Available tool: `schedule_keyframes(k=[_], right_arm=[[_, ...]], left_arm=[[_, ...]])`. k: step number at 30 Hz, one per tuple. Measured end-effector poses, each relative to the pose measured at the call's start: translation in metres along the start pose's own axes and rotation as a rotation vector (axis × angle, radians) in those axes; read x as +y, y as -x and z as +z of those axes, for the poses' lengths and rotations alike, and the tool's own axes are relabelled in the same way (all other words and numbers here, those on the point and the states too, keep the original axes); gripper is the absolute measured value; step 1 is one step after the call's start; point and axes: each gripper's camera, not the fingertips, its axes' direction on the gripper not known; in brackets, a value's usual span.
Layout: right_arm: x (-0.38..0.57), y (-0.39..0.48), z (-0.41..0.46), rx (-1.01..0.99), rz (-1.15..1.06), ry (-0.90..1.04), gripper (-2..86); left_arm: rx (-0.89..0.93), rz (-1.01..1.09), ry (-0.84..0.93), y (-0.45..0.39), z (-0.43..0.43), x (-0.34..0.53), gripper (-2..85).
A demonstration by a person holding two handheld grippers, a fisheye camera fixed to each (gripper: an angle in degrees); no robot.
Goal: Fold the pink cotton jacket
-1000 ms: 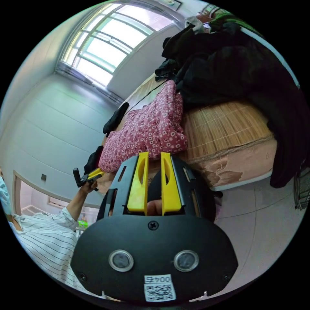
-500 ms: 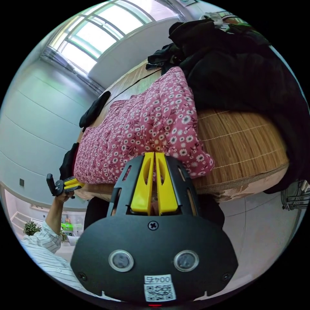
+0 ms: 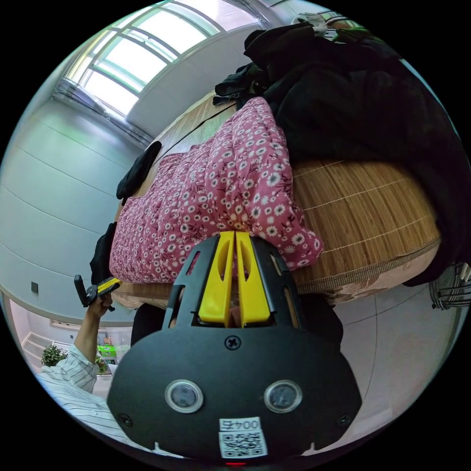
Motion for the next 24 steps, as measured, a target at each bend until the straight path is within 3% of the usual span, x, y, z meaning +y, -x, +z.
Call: schedule_keyframes(k=[4,8,18,21,24], right_arm=[[0.001,-0.002,0.000,-0.027,0.007,0.000,-0.7],[0.003,-0.004,0.000,-0.054,0.012,0.005,-0.7],[0.013,-0.003,0.002,-0.082,0.024,0.007,-0.6],[0.018,0.001,0.003,-0.062,0.023,0.007,-0.6],[0.021,0.007,0.008,-0.050,0.008,0.023,-0.6]], left_arm=[[0.039,0.007,-0.153,-0.021,-0.022,0.004,6.9],[-0.089,0.191,-0.013,-0.061,0.001,-0.024,12.0],[-0.048,0.301,0.034,-0.079,0.019,-0.069,6.8],[-0.097,0.365,-0.041,-0.085,-0.009,-0.065,4.9],[-0.063,0.274,0.052,-0.055,0.019,-0.050,3.5]])
